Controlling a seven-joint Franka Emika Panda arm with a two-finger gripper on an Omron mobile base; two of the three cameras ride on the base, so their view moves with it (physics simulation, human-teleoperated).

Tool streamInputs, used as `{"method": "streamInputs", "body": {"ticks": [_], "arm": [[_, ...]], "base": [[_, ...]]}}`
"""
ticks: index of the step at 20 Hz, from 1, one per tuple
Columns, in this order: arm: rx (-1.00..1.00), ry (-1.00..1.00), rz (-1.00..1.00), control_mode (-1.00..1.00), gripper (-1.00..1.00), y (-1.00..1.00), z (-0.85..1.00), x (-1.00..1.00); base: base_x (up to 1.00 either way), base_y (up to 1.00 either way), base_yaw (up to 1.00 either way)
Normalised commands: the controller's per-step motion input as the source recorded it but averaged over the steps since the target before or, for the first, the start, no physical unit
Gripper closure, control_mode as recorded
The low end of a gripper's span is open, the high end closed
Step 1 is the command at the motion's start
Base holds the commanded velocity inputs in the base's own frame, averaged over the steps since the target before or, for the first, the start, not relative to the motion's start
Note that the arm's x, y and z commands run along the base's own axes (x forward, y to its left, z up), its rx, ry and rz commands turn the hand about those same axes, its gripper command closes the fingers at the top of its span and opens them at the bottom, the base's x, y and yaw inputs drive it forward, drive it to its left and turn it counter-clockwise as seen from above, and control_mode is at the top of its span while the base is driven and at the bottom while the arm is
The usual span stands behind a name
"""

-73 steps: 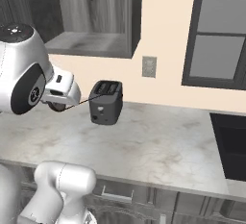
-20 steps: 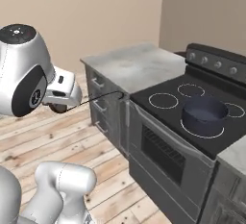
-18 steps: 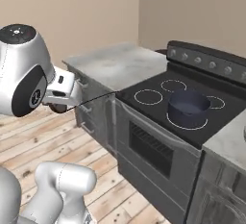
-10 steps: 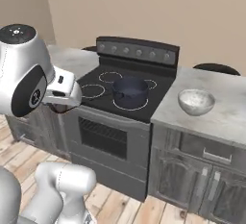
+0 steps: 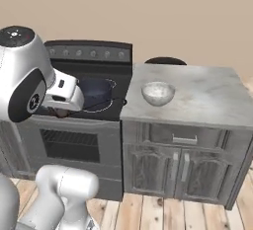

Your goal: Open the cabinet and move the ladle to the pot. Then close the cabinet.

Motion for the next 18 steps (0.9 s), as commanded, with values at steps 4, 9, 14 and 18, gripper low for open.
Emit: {"method": "streamInputs", "body": {"ticks": [4, 9, 14, 18], "arm": [[0.0, 0.0, 0.0, 1.0, 1.0, 0.0, 0.0, 0.0], [0.0, 0.0, 0.0, 1.0, 1.0, 0.0, 0.0, 0.0], [0.0, 0.0, 0.0, 1.0, 1.0, 0.0, 0.0, 0.0], [0.0, 0.0, 0.0, 1.0, 1.0, 0.0, 0.0, 0.0]], "base": [[0.75, 0.57, 0.0], [0.97, 0.38, 0.05], [1.0, 0.12, 0.09], [0.86, 0.23, 0.08]]}}
